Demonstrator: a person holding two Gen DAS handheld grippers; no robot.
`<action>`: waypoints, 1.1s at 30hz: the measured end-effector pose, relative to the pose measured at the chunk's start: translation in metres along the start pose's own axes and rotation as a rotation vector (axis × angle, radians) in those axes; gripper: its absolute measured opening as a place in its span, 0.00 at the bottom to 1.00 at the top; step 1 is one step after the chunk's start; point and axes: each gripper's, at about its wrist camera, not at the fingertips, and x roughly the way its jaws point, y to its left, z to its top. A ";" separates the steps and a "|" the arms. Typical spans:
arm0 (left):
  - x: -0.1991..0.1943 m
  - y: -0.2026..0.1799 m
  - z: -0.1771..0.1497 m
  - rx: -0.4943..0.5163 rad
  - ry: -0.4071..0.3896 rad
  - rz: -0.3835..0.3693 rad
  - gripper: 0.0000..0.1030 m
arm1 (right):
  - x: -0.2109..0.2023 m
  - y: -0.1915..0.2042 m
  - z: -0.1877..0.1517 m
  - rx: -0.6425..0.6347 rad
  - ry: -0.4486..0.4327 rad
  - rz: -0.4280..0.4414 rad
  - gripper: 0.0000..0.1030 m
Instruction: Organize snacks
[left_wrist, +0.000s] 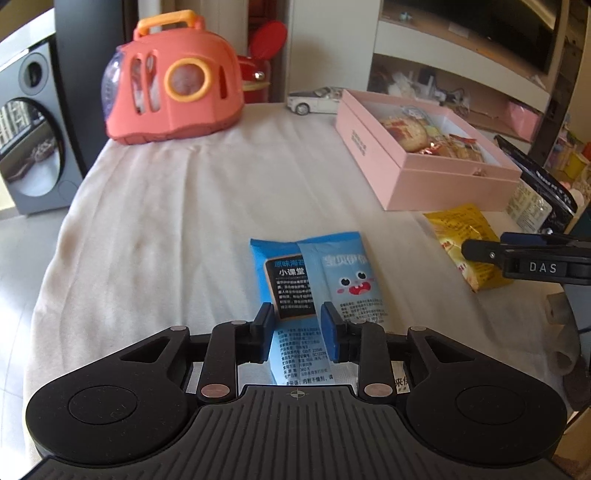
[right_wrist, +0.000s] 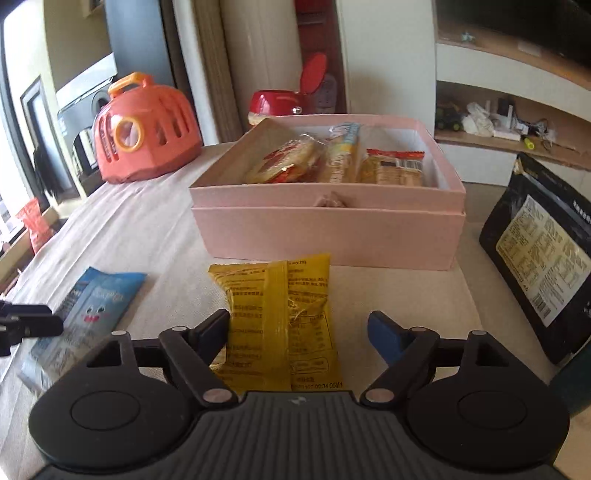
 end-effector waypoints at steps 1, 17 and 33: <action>0.003 -0.005 0.002 0.015 0.003 0.004 0.31 | 0.001 -0.003 0.000 0.012 -0.002 0.001 0.81; 0.017 -0.089 0.005 0.290 0.076 0.026 0.44 | -0.001 -0.021 -0.005 0.116 -0.028 0.056 0.83; 0.021 -0.083 0.008 0.242 0.088 0.074 0.64 | -0.003 -0.031 -0.006 0.178 -0.041 0.095 0.83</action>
